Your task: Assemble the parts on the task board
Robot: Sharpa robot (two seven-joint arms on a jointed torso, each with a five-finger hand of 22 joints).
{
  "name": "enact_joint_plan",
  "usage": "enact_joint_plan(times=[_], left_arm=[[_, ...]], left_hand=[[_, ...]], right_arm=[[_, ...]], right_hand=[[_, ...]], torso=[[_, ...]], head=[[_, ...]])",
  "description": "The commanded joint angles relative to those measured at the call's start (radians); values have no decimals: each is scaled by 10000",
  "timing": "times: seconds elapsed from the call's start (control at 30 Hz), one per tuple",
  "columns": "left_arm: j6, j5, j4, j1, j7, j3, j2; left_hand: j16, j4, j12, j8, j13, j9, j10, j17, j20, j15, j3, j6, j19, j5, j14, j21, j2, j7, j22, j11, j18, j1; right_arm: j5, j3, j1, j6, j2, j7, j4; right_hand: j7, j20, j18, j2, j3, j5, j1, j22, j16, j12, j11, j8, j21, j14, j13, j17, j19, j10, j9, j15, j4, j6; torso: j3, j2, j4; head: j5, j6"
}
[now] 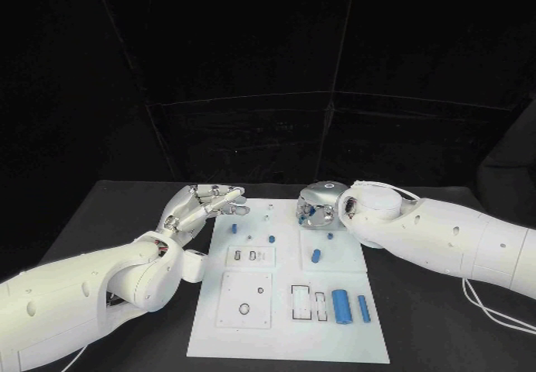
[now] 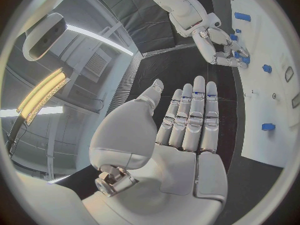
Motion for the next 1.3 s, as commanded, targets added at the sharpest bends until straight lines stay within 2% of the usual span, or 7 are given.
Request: enact_joint_plan(times=[0.03, 0.23, 0.4, 0.67, 0.87, 1.3], left_arm=[[171, 42, 10, 12, -4, 4, -12], [207, 43, 10, 12, -17, 4, -19], [242, 43, -5, 12, -30, 4, -12], [278, 43, -49, 11, -25, 3, 50], [260, 99, -2, 12, -27, 1, 46], [260, 169, 13, 18, -96, 1, 52]], left_hand=[[-43, 9, -53, -42, -8, -7, -8, 14, 31, 3, -67, -12, 54, 27, 46, -46, 23, 56, -12, 50, 146, -65], [-43, 9, -53, -42, -8, -7, -8, 14, 31, 3, -67, -12, 54, 27, 46, -46, 23, 56, -12, 50, 146, -65], [-47, 6, -57, -44, -8, -7, -10, 14, 32, 4, -67, -13, 54, 28, 44, -49, 28, 57, -15, 50, 146, -61], [-56, 0, -67, -51, -7, -6, -15, 15, 34, 6, -65, -18, 54, 28, 41, -54, 41, 58, -20, 52, 146, -52], [-64, -4, -74, -56, -7, -6, -19, 15, 36, 8, -67, -21, 54, 28, 38, -59, 49, 61, -25, 54, 146, -46], [-64, -4, -74, -56, -7, -6, -19, 15, 36, 8, -67, -21, 54, 28, 38, -59, 49, 61, -25, 54, 146, -46]], right_arm=[[233, -8, 0, -735, -31, 91, 84], [553, -5, 0, -1807, -122, 94, 249], [637, 1, 2, -2299, -9, 6, 216], [697, 9, 4, -2548, 603, 39, -375], [677, 12, 6, -2622, 1038, -12, -824], [562, 14, 7, -2599, 1518, -132, -1215]], right_hand=[[-49, -22, -150, -71, 150, -27, 2, 259, 306, 26, -33, 67, 157, 124, 18, 325, 188, 176, 44, -60, 36, 169], [-53, -32, -177, -86, 254, -37, 7, 413, 497, 4, -46, 70, 255, 128, 14, 508, 248, 192, 46, -65, 86, 205], [-54, -32, -182, -107, 272, -46, -5, 445, 530, -5, -43, 66, 276, 124, 13, 531, 257, 191, 45, -64, 104, 206], [-52, -30, -188, -130, 332, -50, 1, 488, 590, -32, -39, 52, 309, 113, 7, 569, 263, 173, 41, -60, 130, 198], [-34, -22, -191, -189, 380, -58, -32, 516, 654, -64, -23, 28, 337, 93, 3, 602, 255, 148, 34, -46, 183, 174], [-32, -16, -192, -224, 399, -66, -55, 529, 689, -77, -17, 19, 349, 83, 2, 626, 250, 142, 32, -41, 217, 166]], torso=[[-4, 12, -2], [-17, 22, 13], [-7, 33, 10], [-9, 72, 53], [-34, 119, 91], [-47, 164, 121]], head=[[-8, 21], [-12, 83], [18, 133], [-11, 192], [-27, 205], [-32, 205]])
